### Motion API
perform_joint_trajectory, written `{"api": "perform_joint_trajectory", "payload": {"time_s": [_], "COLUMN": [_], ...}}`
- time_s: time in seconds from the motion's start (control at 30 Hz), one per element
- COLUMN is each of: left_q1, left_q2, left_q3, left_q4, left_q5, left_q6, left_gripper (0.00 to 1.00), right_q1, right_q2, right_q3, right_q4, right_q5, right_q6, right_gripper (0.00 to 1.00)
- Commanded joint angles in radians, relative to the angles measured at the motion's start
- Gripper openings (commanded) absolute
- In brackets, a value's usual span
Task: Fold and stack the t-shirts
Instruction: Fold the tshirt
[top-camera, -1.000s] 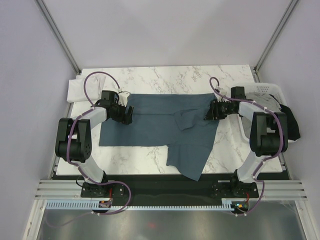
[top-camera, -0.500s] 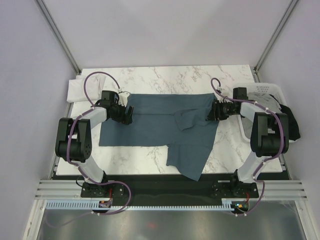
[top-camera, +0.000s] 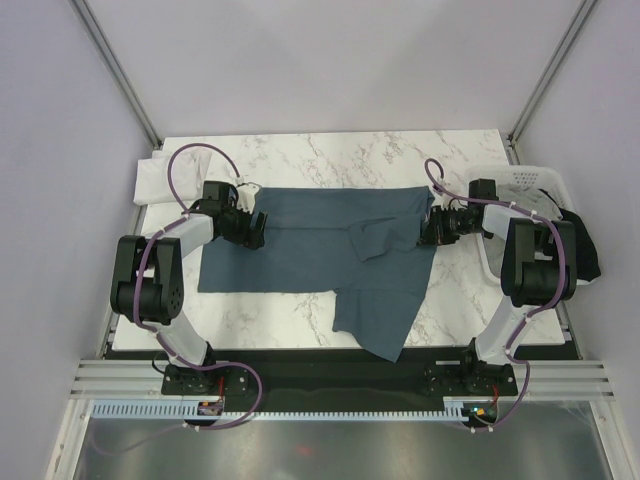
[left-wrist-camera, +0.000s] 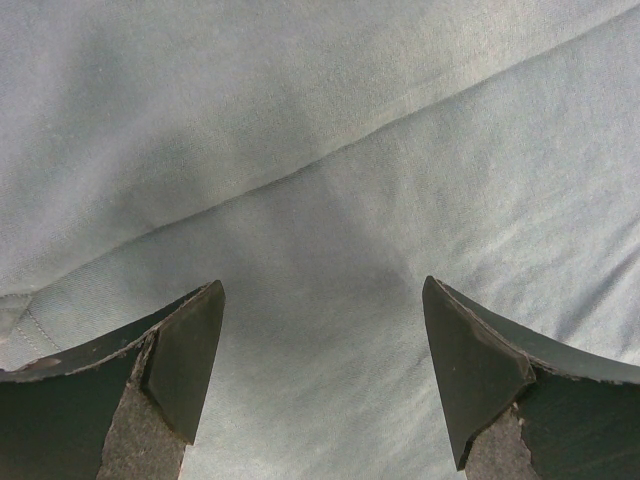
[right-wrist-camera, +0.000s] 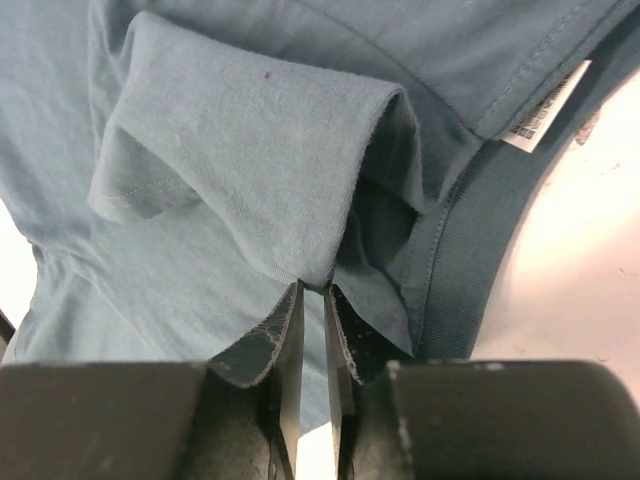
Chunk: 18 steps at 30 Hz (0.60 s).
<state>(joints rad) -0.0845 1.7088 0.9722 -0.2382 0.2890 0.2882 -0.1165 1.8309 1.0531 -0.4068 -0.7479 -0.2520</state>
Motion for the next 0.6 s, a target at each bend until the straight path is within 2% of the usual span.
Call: {"api": "perform_joint_trajectory", "payload": {"time_s": [0.0,0.07,0.13,0.2,0.57], "left_q1": [0.003,0.003,0.005,0.003,0.003], "left_q2": [0.005,0.006,0.005,-0.001,-0.008], "left_q3": [0.023,0.023,0.022,0.019,0.019], "left_q4": [0.005,0.005,0.005,0.004,0.004], "left_q5": [-0.002,0.002,0.001,0.001,-0.001], "left_q6": [-0.012,-0.014,-0.012,-0.014,-0.014], "left_gripper": [0.87,0.87,0.87,0.87,0.87], "right_q1": [-0.005,-0.005,-0.005,-0.005,-0.006], "right_q2": [-0.035,-0.035,-0.03,-0.024,-0.019], "right_q3": [-0.01,-0.011,-0.004,-0.001,0.013], "right_q4": [-0.006,-0.006,-0.004,-0.003,0.019], "right_q5": [-0.061,-0.061,-0.048,-0.042,-0.056], "right_q6": [-0.049,-0.05,-0.049,-0.052,-0.081], "right_gripper": [0.22,0.29,0.41,0.44,0.44]}}
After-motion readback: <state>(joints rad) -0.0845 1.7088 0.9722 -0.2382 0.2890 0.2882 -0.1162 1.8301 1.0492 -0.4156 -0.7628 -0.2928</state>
